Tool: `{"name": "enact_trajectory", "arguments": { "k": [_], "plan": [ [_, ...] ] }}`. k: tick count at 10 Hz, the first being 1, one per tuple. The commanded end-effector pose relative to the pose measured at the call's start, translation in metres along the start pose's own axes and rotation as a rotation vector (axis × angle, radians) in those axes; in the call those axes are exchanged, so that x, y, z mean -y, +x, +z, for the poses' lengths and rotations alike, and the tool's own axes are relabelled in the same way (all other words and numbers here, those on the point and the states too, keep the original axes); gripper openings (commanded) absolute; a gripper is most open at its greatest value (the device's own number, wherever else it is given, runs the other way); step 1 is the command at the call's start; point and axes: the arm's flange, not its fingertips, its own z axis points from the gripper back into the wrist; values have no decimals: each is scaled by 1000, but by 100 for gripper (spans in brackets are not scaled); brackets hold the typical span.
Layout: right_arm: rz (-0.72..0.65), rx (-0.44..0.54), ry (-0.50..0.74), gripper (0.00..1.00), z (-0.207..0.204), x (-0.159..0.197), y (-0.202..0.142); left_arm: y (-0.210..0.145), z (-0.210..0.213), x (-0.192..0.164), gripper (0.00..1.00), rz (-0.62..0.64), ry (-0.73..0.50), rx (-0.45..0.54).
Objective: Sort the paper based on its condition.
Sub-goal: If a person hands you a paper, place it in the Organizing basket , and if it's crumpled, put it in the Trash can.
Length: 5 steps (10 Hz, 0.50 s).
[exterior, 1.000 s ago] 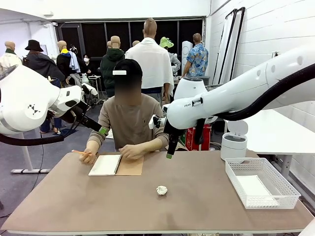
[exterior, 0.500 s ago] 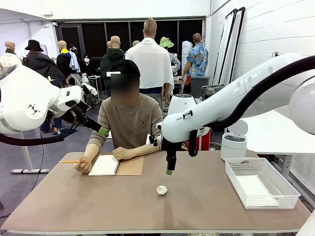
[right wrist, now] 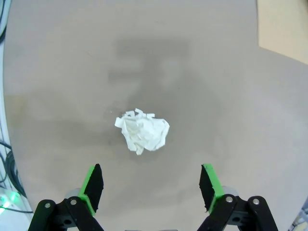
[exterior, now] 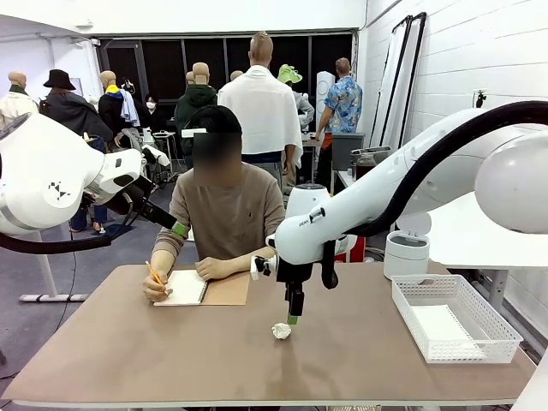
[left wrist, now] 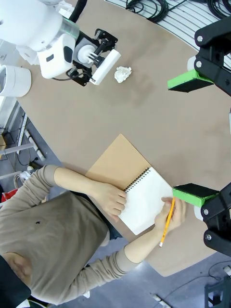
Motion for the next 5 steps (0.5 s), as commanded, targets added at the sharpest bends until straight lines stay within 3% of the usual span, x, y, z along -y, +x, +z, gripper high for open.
{"name": "enact_trajectory", "arguments": {
  "k": [1,5],
  "plan": [
    [46,-3,38,100,-6,11,4,-1,0,-1,100,4,-7,1],
    [48,-8,81,100,-24,17,7,-1,0,-1,100,4,-7,1]
  ]
}}
